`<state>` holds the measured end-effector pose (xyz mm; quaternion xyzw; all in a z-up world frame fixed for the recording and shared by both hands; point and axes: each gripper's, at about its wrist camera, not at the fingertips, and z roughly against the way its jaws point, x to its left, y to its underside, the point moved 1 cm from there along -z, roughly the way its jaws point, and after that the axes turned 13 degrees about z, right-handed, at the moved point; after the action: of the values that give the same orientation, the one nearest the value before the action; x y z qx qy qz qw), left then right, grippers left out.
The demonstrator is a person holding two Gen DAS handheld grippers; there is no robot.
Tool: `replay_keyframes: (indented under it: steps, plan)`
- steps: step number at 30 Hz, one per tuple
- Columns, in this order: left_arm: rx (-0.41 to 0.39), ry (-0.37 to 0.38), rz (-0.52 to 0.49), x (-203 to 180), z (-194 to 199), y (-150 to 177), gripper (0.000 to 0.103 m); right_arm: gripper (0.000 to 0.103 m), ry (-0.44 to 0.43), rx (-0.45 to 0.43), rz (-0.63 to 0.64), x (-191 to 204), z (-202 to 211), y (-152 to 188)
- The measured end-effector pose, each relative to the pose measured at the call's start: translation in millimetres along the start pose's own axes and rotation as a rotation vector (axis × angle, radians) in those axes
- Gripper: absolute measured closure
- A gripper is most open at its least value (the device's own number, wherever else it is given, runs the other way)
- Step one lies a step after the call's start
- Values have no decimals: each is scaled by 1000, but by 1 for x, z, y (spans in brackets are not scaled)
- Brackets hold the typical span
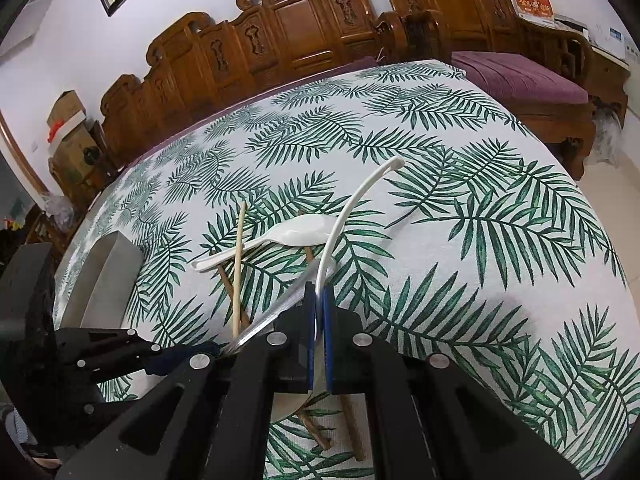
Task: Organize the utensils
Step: 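Carry the metal fork with the left gripper over the grey tray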
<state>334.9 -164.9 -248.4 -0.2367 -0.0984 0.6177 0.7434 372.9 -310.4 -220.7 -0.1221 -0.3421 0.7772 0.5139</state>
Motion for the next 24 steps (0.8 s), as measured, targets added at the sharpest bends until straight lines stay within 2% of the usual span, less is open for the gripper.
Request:
replay_keyframes:
  steps: [3,12,17,24]
  plan:
    - [3,0,-9,-2,1,-2,96,99,-2,0,3,0,0,-1]
    - [-7,-4,7,5,18,10,96,99,-5,-1,4,2,0,-1]
    - [-7,-40,-23,8,16,23,96,99,-5,1,10,4,0,-1]
    - [12,-59,-44,4,12,18,95,99,-6,0,6,5,1,-1]
